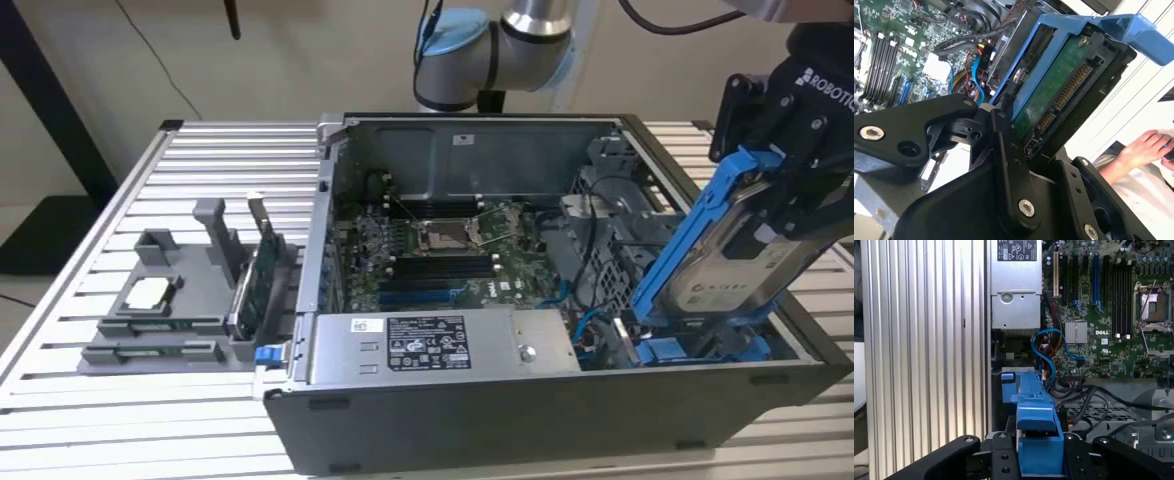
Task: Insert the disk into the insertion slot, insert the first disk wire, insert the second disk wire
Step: 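Insert the disk into the insertion slot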
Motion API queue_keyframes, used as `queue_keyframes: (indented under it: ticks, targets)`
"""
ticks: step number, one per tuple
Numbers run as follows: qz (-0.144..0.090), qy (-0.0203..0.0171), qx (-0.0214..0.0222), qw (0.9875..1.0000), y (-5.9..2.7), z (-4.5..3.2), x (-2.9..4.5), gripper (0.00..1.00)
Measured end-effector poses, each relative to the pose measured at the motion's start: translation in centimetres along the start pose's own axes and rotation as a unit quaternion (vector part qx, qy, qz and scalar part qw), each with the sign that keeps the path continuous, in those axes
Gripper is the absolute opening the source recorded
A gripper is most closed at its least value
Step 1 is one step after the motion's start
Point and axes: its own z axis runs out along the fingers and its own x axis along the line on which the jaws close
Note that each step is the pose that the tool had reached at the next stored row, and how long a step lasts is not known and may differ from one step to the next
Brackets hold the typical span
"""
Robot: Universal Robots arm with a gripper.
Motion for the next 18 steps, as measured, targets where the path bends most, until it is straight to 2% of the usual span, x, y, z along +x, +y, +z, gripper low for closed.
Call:
queue_keyframes:
  ticks: [10, 18]
  targets:
    - [0.001, -0.0001, 0.0, 1.0, -0.01, 0.2, 0.0, 0.33]
    - [0.002, -0.0001, 0.0001, 1.0, -0.06, 1.0, -0.01, 0.33]
